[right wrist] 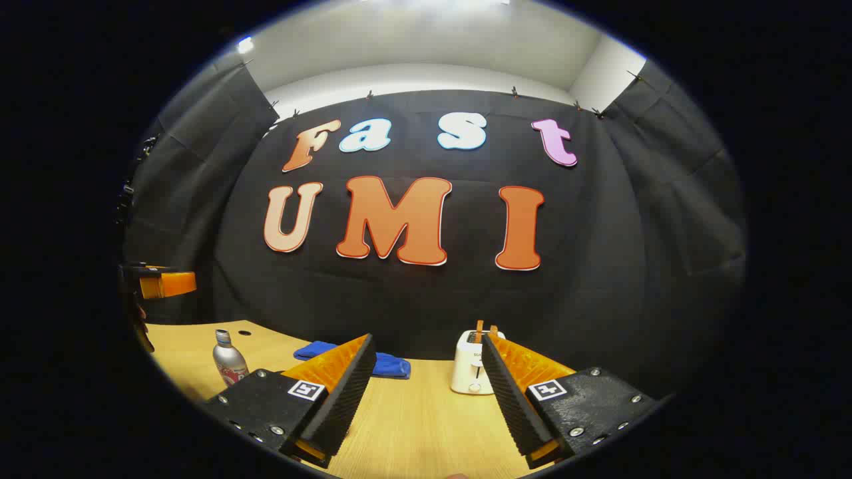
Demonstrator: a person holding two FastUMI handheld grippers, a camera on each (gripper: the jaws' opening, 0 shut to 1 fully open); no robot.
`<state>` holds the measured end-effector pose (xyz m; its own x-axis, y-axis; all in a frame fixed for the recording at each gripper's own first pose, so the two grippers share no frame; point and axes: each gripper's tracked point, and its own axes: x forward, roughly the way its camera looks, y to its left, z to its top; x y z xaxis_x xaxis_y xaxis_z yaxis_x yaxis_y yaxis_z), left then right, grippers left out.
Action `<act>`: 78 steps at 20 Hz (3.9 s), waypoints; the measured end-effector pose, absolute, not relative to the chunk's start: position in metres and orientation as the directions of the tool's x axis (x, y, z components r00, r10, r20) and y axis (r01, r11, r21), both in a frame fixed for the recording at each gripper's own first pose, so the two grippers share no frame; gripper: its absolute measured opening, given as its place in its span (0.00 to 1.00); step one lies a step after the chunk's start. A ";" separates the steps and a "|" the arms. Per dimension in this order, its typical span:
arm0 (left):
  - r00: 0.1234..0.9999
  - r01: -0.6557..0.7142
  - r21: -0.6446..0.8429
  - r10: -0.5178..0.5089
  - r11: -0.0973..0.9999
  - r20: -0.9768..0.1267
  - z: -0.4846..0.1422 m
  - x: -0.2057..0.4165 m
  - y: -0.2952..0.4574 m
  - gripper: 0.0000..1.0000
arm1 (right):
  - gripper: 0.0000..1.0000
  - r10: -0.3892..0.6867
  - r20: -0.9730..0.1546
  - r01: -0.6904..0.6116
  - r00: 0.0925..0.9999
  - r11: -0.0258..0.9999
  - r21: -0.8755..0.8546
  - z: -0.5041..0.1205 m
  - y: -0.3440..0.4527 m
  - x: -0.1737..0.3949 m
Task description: Open the teacup lid with one hand, grasp the water bottle and pour water into the teacup with the other hand; after pouring, place the water bottle on the coaster and then close the teacup lid.
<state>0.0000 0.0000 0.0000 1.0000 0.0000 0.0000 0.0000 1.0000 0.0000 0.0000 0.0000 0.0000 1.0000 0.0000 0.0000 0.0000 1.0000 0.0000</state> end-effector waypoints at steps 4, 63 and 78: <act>1.000 -0.015 -0.006 0.015 1.000 -0.004 0.001 -0.005 0.006 0.94 | 0.95 0.037 -0.009 -0.037 0.999 0.999 -0.010 -0.003 0.013 0.001; 0.971 0.123 -0.008 -0.122 0.992 -0.206 -0.108 -0.011 -0.023 0.97 | 0.22 0.356 -0.399 -0.314 0.845 0.934 0.168 -0.169 0.154 0.031; 0.913 0.173 0.041 -0.145 0.984 -0.382 -0.188 0.007 -0.039 0.82 | 0.21 0.220 -0.338 -0.191 0.915 0.974 0.119 -0.133 0.067 0.020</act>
<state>0.0069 -0.0387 -0.1875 0.9128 -0.1447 -0.3820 0.1733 0.9840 0.0415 0.0200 0.0667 -0.1328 0.9149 0.2201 -0.3384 -0.1906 0.9745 0.1186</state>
